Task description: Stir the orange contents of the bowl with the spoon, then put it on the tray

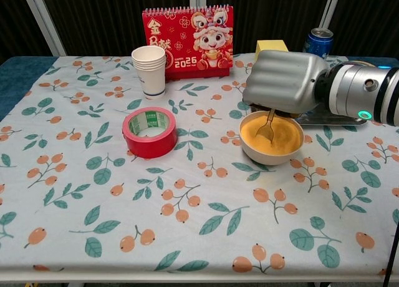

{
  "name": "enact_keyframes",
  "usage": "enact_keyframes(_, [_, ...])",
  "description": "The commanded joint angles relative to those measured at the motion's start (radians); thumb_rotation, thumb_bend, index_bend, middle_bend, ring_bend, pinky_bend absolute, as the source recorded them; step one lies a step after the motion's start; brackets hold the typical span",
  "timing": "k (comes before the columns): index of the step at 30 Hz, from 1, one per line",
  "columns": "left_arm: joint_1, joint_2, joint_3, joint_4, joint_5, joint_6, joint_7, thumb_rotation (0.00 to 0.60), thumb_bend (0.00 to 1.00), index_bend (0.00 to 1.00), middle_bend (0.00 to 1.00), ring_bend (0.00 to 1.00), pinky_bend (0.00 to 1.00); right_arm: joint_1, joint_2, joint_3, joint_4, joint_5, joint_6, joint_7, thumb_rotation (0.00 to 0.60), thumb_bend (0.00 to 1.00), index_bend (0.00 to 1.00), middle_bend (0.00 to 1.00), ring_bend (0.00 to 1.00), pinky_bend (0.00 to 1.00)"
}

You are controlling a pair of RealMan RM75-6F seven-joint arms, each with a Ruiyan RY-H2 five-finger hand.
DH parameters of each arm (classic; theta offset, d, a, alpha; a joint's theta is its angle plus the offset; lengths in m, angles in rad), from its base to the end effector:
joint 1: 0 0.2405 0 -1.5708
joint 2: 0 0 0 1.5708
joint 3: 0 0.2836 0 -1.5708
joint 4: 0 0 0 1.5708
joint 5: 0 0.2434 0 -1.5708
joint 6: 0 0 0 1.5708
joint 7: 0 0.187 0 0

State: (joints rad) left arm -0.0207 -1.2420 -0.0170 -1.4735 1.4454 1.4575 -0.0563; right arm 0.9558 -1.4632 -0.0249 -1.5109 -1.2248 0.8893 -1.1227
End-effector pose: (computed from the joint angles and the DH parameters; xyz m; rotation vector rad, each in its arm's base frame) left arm -0.3939 0.1969 0.1038 -1.3087 -1.0379 -0.8231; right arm -0.1214 -0.3931 -0.0803 2.2214 0.2690 0.3987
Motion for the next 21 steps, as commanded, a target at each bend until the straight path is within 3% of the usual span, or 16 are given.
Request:
enact_keyframes(1, [0.0,0.0,0.0,0.0,0.001,0.001,-0.001,0.6,0.14,0.19,0.18,0.12,0.13,-0.001,0.013,0.002,0.004,0.009,0.005,-0.02,0.6,0.7,0.81,0.96,0.94,1.0])
enact_keyframes(14, [0.002,-0.002,0.001,0.003,0.0,-0.001,-0.004,0.6,0.14,0.19,0.18,0.12,0.12,0.034,-0.04,-0.004,0.092,0.013,-0.027,-0.108,0.6,0.7,0.81,0.96,0.94,1.0])
enact_keyframes(21, [0.008,-0.003,0.004,0.005,-0.005,0.0,-0.009,0.6,0.14,0.19,0.18,0.12,0.12,0.028,-0.06,-0.017,0.07,0.007,-0.038,-0.08,0.6,0.7,0.82,0.96,0.94,1.0])
